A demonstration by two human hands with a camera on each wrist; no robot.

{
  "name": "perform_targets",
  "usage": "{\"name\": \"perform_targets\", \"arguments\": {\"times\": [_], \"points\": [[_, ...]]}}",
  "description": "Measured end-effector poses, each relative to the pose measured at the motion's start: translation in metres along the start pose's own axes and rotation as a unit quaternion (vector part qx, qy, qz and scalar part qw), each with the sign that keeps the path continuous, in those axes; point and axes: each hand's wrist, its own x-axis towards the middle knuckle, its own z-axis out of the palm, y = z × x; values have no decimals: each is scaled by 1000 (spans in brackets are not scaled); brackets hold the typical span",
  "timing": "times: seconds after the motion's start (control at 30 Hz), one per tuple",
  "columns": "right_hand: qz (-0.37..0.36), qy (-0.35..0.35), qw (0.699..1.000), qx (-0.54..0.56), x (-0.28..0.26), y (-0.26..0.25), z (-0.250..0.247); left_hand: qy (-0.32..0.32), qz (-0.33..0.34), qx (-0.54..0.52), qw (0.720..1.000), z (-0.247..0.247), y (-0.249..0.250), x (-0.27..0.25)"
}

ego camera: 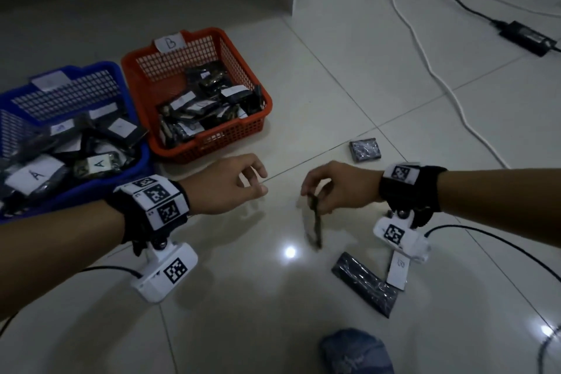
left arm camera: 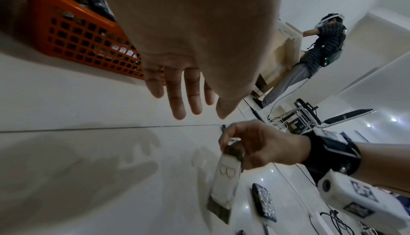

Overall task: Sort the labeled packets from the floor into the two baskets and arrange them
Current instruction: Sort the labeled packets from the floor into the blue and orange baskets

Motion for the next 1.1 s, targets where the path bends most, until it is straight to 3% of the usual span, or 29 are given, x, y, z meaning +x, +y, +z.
{"name": "perform_targets", "arguments": {"times": [0.23, 0.4, 0.5, 0.57, 0.7, 0.8, 0.87, 0.93, 1.03, 1.1], "points": [[-81, 58, 978, 184, 16, -36, 5, -85, -51, -44, 994, -5, -7, -11], [-91, 74, 977, 180, 17, -39, 6, -60, -32, -91, 994, -10, -11, -13], [-85, 60, 994, 42, 17, -23, 9, -25, -33, -74, 996, -13, -13, -14], [-46, 5, 993, -105, 12, -6, 15, -1, -38, -76, 996, -15, -17, -15], [-3, -160, 936, -312, -12, 23, 34, 20, -48, -74, 996, -18, -22, -18], [-39, -208, 889, -407, -27, 30, 43, 25, -47, -58, 997, -18, -19, -17], [-53, -211, 875, -432, -30, 29, 45, 28, -53, -52, 997, -19, -17, -16], [-47, -216, 884, -413, -30, 28, 45, 33, -61, -47, 996, -21, -14, -16], [-4, -208, 934, -289, -27, 25, 38, 39, -66, -50, 996, -21, -9, -16], [3, -162, 965, -208, -21, 19, 30, 53, -65, -48, 995, -20, -6, -18]]}}
